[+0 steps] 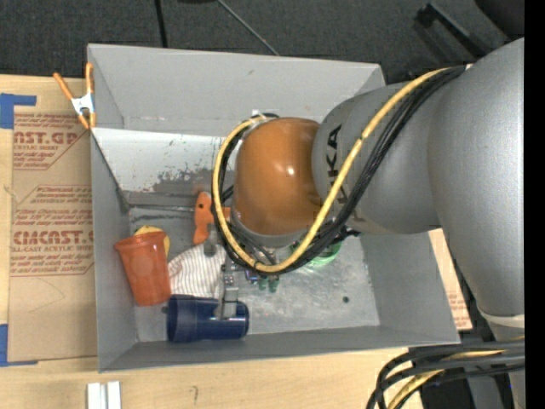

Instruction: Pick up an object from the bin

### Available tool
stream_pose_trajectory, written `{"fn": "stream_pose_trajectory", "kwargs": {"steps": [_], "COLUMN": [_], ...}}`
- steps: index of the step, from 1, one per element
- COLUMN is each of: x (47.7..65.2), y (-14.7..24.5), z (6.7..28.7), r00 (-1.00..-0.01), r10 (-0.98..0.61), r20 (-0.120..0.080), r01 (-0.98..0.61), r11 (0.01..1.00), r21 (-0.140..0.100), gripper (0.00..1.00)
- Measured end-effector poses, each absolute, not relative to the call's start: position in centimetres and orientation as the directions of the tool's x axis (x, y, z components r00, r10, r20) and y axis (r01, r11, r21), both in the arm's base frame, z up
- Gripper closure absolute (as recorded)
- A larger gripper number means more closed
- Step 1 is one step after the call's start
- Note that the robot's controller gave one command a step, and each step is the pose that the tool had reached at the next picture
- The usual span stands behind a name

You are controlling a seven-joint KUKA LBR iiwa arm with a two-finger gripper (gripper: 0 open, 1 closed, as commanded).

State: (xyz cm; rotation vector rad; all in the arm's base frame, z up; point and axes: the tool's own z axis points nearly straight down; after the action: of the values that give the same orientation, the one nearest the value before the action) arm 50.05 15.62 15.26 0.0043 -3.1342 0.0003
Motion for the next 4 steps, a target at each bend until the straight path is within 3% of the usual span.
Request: {"fn": "stream_pose_trajectory", "kwargs": {"steps": [1,2,3,4], "x": [50.3,48.6,48.5,49.4], "y": [15.5,17.4,17.6,22.8], "z": [15.7,8.4,8.2,6.9], "r00": [-1.0,-1.0,-1.0,-0.998], "r10": [-0.001,-0.005,-0.007,0.066], "r20": [0.0,-0.001,-0.004,0.007], "r01": [-0.001,-0.005,-0.007,0.066], "r11": [1.0,1.0,1.0,0.998], "r21": [0.001,0.0,0.003,-0.014], "gripper": [0.0,0.0,0.0,0.0]}}
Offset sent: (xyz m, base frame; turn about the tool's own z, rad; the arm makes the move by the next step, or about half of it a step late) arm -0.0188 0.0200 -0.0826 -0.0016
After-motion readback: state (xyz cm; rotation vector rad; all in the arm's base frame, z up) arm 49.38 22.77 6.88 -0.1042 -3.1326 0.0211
